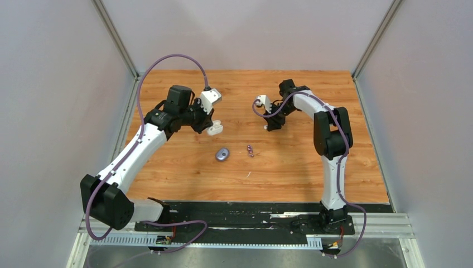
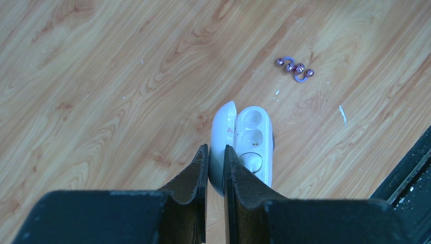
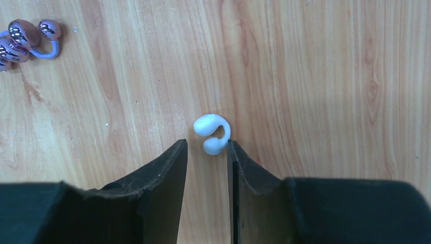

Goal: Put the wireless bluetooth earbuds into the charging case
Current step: Pick up the earbud from the center of the board.

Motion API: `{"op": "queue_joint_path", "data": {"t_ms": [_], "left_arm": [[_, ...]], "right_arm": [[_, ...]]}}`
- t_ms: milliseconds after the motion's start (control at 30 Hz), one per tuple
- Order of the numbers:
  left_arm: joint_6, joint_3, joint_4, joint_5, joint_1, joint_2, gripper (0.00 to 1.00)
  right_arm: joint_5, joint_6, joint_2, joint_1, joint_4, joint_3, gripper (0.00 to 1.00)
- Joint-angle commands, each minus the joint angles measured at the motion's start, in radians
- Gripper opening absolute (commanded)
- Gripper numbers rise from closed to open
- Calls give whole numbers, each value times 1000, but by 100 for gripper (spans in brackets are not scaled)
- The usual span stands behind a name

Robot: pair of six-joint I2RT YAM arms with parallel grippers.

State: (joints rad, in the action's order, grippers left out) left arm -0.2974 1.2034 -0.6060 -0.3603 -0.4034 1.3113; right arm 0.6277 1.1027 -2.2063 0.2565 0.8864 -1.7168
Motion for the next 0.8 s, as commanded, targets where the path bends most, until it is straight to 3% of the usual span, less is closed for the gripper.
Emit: {"op": "queue_joint_path", "data": {"t_ms": [0, 767], "left_arm": [[-4, 25, 17, -12, 5, 4, 0], [-16, 42, -3, -11, 6, 10, 0]], "right_arm": [[52, 25, 2, 5, 20, -33, 34], [58, 27, -72, -9, 68, -127, 34]]}}
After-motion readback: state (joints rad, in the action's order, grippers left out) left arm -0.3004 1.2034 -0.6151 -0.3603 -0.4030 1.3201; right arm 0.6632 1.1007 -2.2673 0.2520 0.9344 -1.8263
